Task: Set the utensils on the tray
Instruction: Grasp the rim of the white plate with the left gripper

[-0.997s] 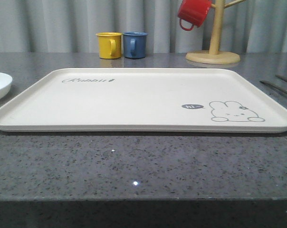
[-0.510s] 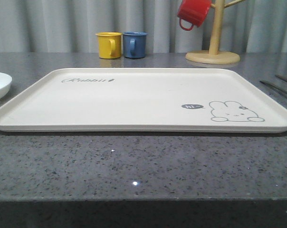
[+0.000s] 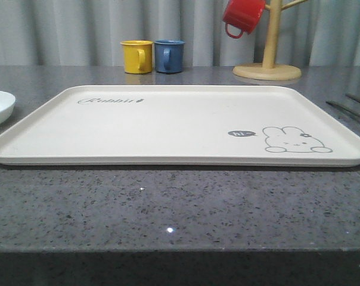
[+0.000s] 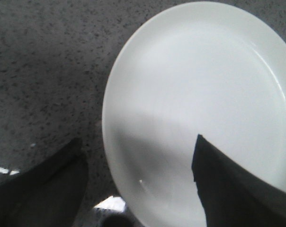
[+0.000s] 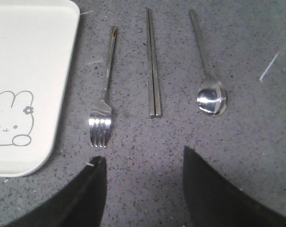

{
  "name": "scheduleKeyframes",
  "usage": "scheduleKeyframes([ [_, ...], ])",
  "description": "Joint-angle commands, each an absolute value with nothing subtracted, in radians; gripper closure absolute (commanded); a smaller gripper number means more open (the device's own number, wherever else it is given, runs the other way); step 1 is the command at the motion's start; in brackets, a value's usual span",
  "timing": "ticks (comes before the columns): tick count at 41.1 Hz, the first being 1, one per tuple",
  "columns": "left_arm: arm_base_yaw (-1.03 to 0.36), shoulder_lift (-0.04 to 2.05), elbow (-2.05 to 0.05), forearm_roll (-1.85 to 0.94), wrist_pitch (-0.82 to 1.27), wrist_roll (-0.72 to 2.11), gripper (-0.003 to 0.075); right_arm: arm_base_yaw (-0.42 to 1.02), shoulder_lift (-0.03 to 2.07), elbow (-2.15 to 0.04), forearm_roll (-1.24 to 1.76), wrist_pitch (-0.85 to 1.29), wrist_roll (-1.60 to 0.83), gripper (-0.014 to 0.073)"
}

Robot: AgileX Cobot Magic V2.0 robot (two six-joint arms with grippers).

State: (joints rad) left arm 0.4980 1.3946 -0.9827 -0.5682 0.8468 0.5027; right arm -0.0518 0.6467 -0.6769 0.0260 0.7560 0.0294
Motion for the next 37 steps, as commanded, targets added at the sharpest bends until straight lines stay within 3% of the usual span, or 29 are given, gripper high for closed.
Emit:
scheduleKeyframes([
  [1,0.501,1.408,-1.017,-0.656,0.794,0.523,0.0258,-0.050,0.655,-0.708,0.023,0.700,0.019,0.0191],
  [37,0.501,1.460,-1.019,-0.656,0.769,0.523,0.0259,-0.050,0.655,-0.708,0.023,0.700,0.019,0.0191],
])
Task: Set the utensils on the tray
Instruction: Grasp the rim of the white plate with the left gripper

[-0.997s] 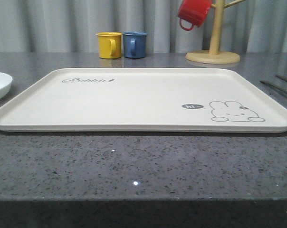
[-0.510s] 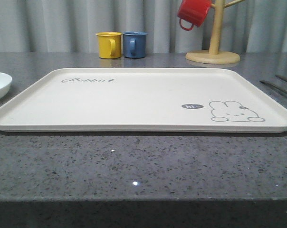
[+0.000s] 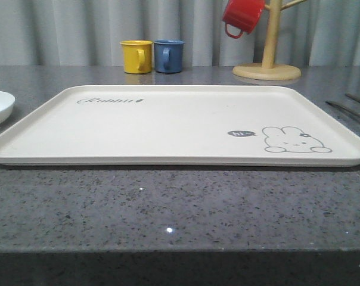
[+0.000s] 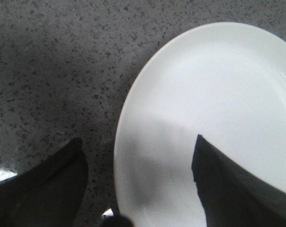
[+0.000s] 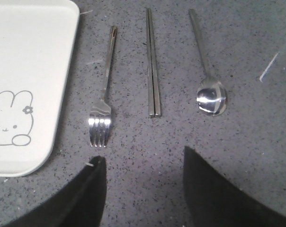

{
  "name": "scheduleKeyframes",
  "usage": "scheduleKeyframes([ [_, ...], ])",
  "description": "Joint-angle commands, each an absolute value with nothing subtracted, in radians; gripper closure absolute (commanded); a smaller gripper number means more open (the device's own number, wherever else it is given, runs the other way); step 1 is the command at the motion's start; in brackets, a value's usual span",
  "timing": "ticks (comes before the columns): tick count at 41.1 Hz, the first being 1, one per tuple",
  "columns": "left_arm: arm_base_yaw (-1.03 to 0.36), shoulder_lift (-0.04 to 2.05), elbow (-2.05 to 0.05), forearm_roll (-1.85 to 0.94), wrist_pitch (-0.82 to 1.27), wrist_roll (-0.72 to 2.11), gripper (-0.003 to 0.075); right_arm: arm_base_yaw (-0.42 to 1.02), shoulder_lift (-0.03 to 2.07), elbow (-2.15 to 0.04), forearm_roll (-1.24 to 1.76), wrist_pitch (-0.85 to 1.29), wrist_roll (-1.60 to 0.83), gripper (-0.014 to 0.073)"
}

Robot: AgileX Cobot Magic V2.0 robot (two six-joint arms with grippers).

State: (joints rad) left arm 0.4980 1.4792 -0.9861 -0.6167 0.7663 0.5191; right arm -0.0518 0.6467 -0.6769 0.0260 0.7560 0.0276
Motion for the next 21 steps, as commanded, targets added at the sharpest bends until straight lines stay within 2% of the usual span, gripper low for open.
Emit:
scheduleKeyframes([
  [1,0.501,1.466,-1.019,-0.656,0.774,0.523,0.0259,-0.050,0.655,-0.708,0.023,0.700,0.019,0.0191],
  [9,0.501,1.511,-1.019,-0.660,0.819,0.523,0.0262,-0.050,0.655,-0.708,0.022,0.702,0.019,0.0191],
  [12,0.501,1.511,-1.019,-0.660,0.825,0.523,0.0304,-0.050,0.655,-0.708,0.022,0.702,0.019,0.0191],
  [14,0.501,1.509,-1.019,-0.659,0.826,0.523,0.0367,-0.050,0.655,-0.708,0.022,0.702,0.019,0.0191],
  [18,0.501,1.509,-1.019,-0.654,0.826,0.523,0.0544,-0.050,0.655,-0.708,0.022,0.702,0.019,0.0191],
  [19,0.501,1.509,-1.019,-0.654,0.826,0.525,0.0608,-0.050,0.655,-0.708,0.022,0.702,0.019,0.0191],
  [21,0.501,1.509,-1.019,-0.654,0.826,0.525,0.0679,-0.050,0.655,-0.708,0.022,0.702,0.019,0.0191],
])
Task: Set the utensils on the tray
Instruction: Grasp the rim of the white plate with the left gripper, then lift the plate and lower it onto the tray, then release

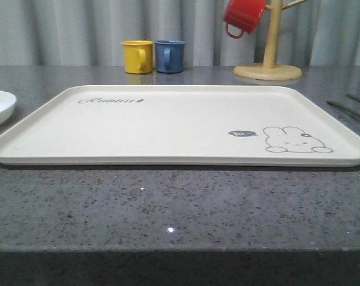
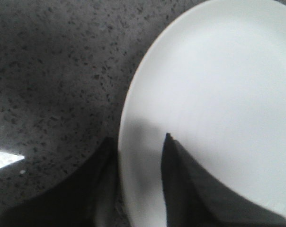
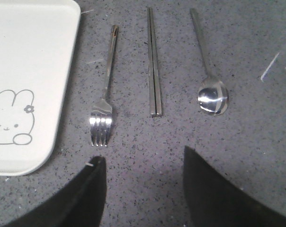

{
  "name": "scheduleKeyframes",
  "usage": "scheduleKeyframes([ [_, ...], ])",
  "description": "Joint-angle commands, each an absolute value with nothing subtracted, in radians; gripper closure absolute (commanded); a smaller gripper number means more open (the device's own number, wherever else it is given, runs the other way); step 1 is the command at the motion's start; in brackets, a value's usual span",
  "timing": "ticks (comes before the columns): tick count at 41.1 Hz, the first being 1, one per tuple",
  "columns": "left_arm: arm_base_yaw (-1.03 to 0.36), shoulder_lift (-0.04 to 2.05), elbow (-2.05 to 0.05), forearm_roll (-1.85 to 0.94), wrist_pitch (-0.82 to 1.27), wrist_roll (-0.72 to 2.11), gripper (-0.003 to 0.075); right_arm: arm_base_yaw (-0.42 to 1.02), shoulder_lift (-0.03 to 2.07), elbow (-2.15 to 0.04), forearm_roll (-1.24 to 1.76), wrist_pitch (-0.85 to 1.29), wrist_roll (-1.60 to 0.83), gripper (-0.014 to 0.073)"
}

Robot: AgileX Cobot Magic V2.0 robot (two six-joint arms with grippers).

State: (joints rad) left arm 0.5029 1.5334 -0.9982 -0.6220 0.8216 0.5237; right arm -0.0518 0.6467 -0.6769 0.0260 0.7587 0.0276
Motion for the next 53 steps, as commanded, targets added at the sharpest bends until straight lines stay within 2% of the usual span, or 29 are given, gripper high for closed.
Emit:
scheduleKeyframes([
  [1,0.501,1.509,-1.019,-0.654,0.826,0.525,0.0723,-0.050,0.655,-0.708,0.022,0.702,0.019,0.0191],
  [10,0.501,1.482,-1.051,-0.656,0.880,0.525,0.0738,-0.050,0.655,-0.708,0.022,0.702,0.019,0.0191],
  [25,0.464,1.320,-1.173,-0.682,0.973,0.529,0.0738,-0.050,0.655,-0.708,0.022,0.702,0.019,0.0191],
  [36,0.249,1.326,-1.205,-0.719,0.955,0.545,0.0738,-0.050,0.655,-0.708,0.022,0.702,0.019,0.0191],
  [53,-0.046,1.548,-1.301,-0.717,0.911,0.465,0.0738,-0.050,0.655,-0.708,0.022,0.702,0.019,0.0191],
])
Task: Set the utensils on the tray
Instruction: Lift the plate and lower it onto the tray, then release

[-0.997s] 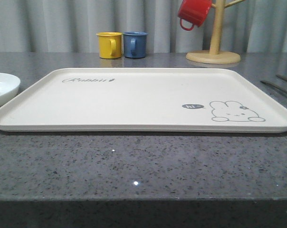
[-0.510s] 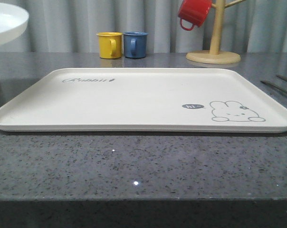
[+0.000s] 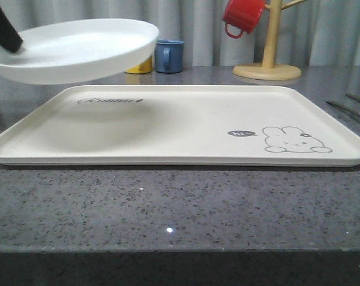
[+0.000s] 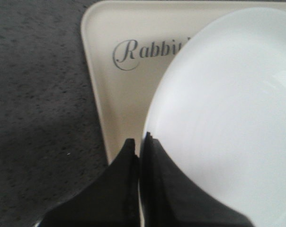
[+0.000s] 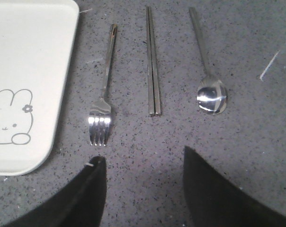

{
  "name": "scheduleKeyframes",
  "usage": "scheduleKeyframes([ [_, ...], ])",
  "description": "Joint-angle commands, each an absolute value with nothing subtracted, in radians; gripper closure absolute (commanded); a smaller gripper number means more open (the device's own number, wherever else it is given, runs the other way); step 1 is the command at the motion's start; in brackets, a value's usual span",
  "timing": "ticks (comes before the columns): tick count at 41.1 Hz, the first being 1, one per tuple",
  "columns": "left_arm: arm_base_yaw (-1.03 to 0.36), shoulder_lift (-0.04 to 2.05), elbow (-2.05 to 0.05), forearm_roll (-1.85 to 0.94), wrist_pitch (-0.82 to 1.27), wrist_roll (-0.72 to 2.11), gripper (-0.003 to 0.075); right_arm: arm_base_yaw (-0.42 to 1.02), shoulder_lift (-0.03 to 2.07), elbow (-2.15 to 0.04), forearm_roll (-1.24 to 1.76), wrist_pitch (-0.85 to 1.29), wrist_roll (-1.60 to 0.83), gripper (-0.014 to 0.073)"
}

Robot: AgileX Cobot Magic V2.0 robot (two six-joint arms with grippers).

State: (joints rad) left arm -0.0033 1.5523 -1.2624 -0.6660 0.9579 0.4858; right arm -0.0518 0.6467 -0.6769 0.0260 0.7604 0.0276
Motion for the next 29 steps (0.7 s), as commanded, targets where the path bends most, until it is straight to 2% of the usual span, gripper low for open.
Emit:
scheduleKeyframes([
  [1,-0.057,1.559,-1.301,-0.714,0.902,0.465,0.0738,-0.050,0.655,-0.708,0.022,0.702,0.019,0.0191],
  [10,-0.112,1.627,-1.301,-0.699,0.890,0.465,0.0738,-0.050,0.655,-0.708,0.022,0.702,0.019,0.0191],
  [29,-0.118,1.686,-1.301,-0.622,0.917,0.465,0.0731,-0.050,0.655,-0.708,0.022,0.702,0.019,0.0191],
])
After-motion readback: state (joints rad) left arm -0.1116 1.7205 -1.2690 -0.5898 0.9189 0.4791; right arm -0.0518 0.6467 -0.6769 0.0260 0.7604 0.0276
